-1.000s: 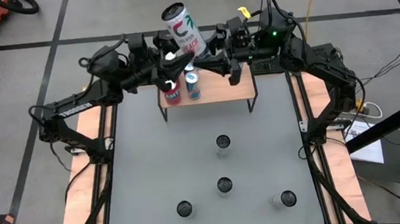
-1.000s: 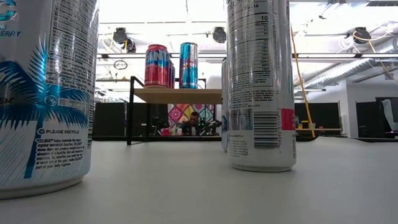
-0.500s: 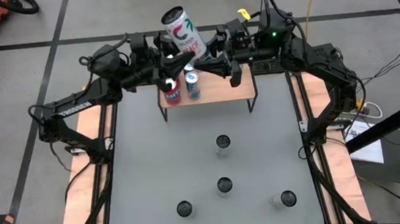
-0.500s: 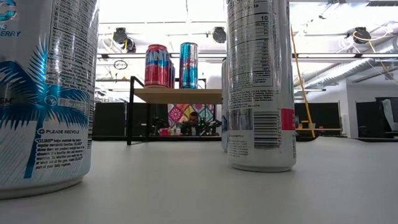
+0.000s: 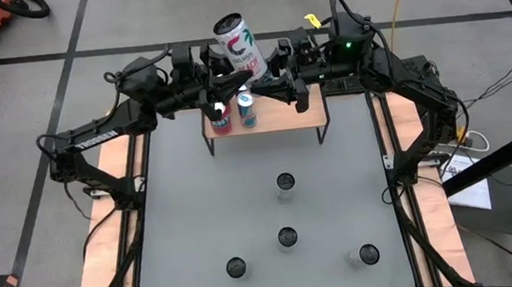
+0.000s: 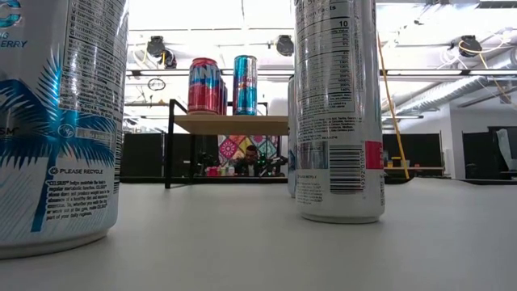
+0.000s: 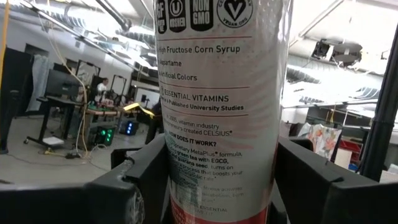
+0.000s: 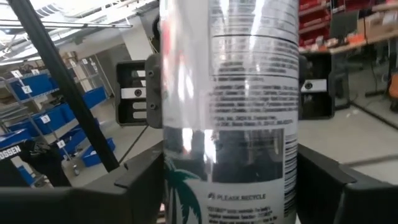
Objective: Place canned beverage on shelf
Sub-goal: Put the top left white-pink soda can on the shelf
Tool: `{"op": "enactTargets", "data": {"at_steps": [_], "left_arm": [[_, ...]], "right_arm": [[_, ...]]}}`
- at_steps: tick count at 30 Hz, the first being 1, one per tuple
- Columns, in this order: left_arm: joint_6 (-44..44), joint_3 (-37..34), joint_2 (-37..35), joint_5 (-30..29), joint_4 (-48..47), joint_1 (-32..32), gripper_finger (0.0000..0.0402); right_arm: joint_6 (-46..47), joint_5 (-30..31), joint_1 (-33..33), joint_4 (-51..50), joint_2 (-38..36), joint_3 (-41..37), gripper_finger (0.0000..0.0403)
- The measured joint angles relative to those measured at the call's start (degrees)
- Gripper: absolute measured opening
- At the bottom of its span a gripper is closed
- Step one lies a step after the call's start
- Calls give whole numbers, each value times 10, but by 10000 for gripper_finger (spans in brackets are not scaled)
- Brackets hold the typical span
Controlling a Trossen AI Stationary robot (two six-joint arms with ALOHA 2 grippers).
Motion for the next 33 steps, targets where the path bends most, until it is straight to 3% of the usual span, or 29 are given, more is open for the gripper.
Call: {"op": "enactTargets", "data": {"at_steps": [9,19,29,33], "left_arm": [[4,0,1,9,-15,0,235],[33,0,0,11,-47,1,235],[78,0,0,7,-109,4,235],[89,0,8,7,-118,3,235]], "right_arm": [[21,5,0,-77,-21,0,305],[20,60,-1,-144,-69,0,327],[-47,117,-5,-153,-40,124,329],[-58,96,-18,-153,-26,135,329]]}}
